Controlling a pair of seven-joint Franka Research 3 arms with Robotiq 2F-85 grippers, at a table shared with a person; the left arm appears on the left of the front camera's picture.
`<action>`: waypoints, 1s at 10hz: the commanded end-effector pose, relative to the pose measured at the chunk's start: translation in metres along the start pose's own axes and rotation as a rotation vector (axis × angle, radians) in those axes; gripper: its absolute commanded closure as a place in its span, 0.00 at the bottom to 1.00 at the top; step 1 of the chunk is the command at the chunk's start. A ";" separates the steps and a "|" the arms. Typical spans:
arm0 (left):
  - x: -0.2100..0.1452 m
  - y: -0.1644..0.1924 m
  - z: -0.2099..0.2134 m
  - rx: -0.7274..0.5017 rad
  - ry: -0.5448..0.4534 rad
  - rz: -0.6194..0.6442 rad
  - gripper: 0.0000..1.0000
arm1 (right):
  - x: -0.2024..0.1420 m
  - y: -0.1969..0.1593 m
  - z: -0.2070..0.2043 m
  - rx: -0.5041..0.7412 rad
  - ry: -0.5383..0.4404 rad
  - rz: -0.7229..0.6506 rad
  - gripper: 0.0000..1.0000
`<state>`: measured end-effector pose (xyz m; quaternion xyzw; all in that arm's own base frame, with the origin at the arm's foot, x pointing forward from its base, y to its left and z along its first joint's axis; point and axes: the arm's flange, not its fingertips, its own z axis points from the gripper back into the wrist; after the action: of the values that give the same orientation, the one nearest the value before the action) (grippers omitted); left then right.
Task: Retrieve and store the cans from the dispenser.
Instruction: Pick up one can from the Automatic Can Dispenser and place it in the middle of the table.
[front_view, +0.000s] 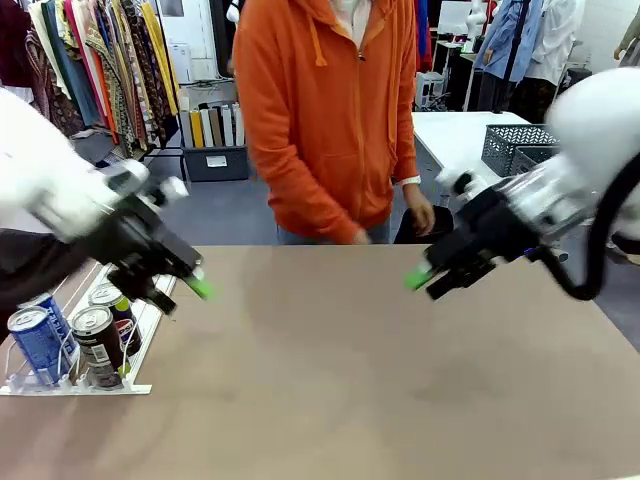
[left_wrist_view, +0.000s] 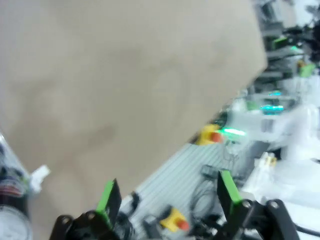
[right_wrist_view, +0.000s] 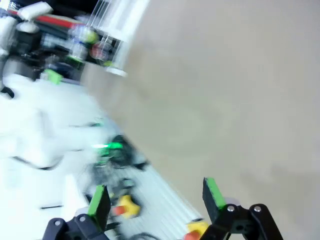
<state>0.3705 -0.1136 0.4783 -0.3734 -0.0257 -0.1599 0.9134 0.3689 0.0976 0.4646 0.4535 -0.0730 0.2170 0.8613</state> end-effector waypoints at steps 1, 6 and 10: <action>-0.018 0.051 0.093 -0.317 -0.205 0.085 0.00 | -0.027 -0.041 0.084 0.314 -0.224 -0.148 0.00; -0.167 0.216 0.178 -0.624 -0.864 0.336 0.00 | -0.174 -0.147 0.194 0.524 -0.911 -0.363 0.00; -0.211 0.252 0.186 -0.600 -0.924 0.463 0.00 | -0.212 -0.174 0.212 0.511 -0.975 -0.478 0.00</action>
<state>0.2724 0.2463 0.4014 -0.6133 -0.3028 0.2409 0.6886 0.2778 -0.2293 0.3798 0.6850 -0.3140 -0.2148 0.6213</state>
